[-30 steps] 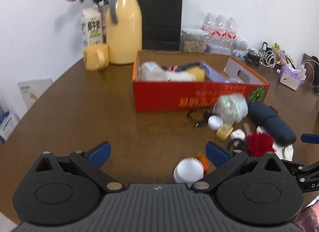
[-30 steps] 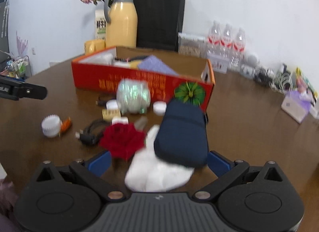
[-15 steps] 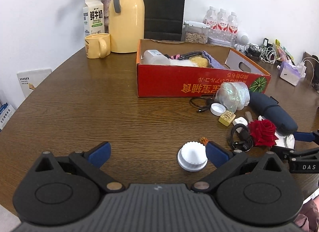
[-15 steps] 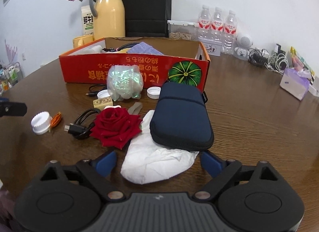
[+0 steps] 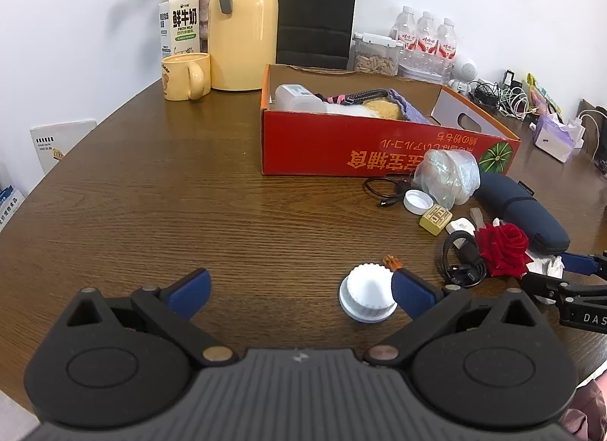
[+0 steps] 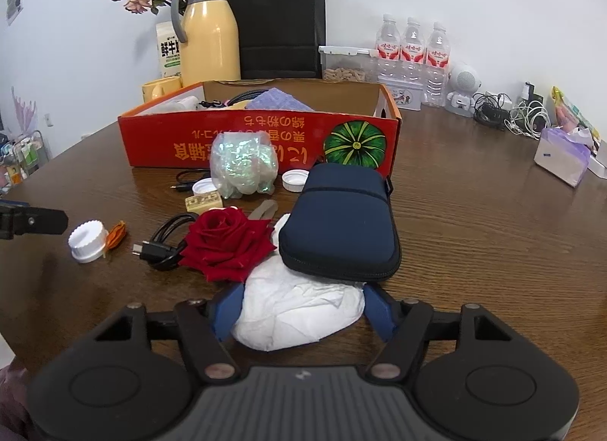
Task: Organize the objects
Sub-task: 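Grasp the white tissue with the right tool while the left tool approaches the white round cap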
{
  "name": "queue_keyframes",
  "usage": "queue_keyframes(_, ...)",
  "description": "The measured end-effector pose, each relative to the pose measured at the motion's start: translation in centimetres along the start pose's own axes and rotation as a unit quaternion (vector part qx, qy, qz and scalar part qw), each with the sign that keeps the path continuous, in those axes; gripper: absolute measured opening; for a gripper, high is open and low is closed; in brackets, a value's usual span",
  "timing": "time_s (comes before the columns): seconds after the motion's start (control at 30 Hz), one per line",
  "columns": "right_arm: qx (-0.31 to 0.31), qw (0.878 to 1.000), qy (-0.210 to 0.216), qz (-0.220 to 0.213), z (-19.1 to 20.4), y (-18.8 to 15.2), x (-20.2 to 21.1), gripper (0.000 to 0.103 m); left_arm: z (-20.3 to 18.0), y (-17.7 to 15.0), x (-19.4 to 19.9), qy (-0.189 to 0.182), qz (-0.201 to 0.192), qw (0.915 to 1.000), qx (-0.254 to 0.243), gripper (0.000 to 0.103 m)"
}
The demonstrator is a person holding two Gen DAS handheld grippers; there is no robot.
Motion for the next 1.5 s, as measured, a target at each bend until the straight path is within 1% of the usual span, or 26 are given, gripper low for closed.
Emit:
queue_keyframes(0.2, -0.004, 1.000, 0.009, -0.001, -0.1, 0.1, 0.5, 0.048, 0.2, 0.0, 0.0, 0.002, 0.001, 1.0000, 0.003, 0.103)
queue_keyframes(0.43, -0.010, 1.000, 0.021, -0.013, -0.2, 0.3, 1.6, 0.039, 0.2, 0.1, -0.1, -0.002, 0.000, 1.0000, 0.006, 0.103)
queue_keyframes(0.67, -0.008, 0.999, 0.028, -0.032, 0.2, 0.8, 3.4, 0.038, 0.1, -0.2, 0.2, -0.009, 0.002, 1.0000, 0.005, 0.103)
queue_keyframes(0.87, -0.001, 0.998, 0.033, -0.057, 0.7, 1.4, 5.3, 0.038, -0.8, -0.7, 0.0, -0.014, 0.010, 0.9998, -0.007, 0.103)
queue_keyframes(1.07, 0.000, 0.997, 0.036, -0.065, 0.9, 1.5, 5.7, 0.038, -2.1, -1.2, -1.0, -0.016, 0.016, 0.9995, -0.021, 0.103)
queue_keyframes(1.17, 0.001, 0.997, 0.034, -0.069, 0.9, 1.6, 5.9, 0.038, -2.4, -1.3, -1.6, -0.013, 0.020, 0.9995, -0.020, 0.103)
queue_keyframes(1.23, 0.003, 0.997, 0.033, -0.072, 0.9, 1.8, 5.9, 0.038, -2.6, -1.3, -1.7, -0.013, 0.016, 0.9996, -0.020, 0.103)
queue_keyframes(1.3, 0.005, 0.997, 0.032, -0.075, 0.8, 2.1, 6.0, 0.038, -2.7, -1.3, -1.8, -0.018, 0.013, 0.9996, -0.019, 0.100)
queue_keyframes(1.4, 0.006, 0.996, 0.034, -0.077, 0.8, 2.3, 5.9, 0.038, -3.0, -1.4, -1.9, -0.030, 0.012, 0.9992, -0.023, 0.091)
queue_keyframes(1.47, 0.006, 0.996, 0.035, -0.077, 0.8, 2.3, 5.8, 0.038, -3.1, -1.5, -1.9, -0.032, 0.011, 0.9991, -0.026, 0.079)
queue_keyframes(1.5, 0.006, 0.996, 0.036, -0.077, 0.8, 2.3, 5.7, 0.038, -3.1, -1.4, -1.8, -0.032, 0.009, 0.9991, -0.028, 0.076)
Point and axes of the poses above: each gripper's, at about its wrist camera, not at the fingertips, and x roughly against the way its jaws point, z to its left, y to its top, the point moved 3 cm from there along -x, roughly the way its jaws point, and after that the axes turned 5 degrees about -z, right-handed, at the moved point
